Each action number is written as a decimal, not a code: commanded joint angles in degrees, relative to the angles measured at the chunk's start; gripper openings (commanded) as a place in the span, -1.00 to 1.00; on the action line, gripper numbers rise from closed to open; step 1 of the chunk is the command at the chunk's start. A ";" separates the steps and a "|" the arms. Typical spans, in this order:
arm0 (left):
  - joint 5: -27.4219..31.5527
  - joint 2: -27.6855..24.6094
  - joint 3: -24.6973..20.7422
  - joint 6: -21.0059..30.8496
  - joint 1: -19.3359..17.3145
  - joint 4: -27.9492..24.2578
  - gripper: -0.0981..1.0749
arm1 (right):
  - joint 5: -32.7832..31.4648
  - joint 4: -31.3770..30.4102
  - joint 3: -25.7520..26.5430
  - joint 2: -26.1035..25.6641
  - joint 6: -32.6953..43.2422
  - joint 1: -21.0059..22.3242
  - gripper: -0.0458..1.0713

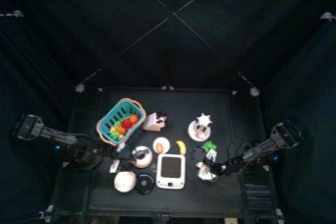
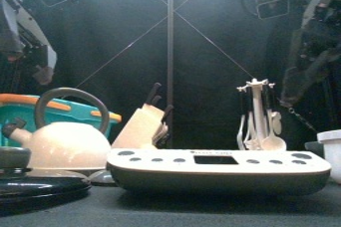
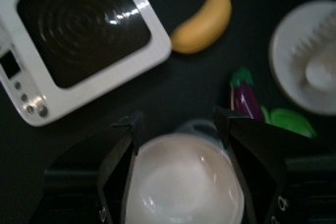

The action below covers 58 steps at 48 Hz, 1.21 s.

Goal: Grab pot and place onto stove

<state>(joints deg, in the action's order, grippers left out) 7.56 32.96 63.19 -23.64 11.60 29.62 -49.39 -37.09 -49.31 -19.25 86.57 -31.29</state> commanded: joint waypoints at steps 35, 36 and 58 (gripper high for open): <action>-20.30 -0.44 2.55 0.00 0.00 -0.44 0.70 | -1.93 13.62 -8.00 -3.52 0.26 -0.79 0.71; -20.39 -0.44 2.46 0.00 0.00 -0.53 0.69 | -1.05 13.45 -8.44 -3.43 0.26 -0.44 0.71; -28.39 -0.35 2.20 0.00 -0.70 -0.44 0.69 | 8.53 11.60 -12.83 -3.16 0.44 2.29 0.29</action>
<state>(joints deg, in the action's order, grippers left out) -19.78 32.61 66.45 -23.55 10.99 29.36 -40.96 -25.05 -62.67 -22.06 86.84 -29.36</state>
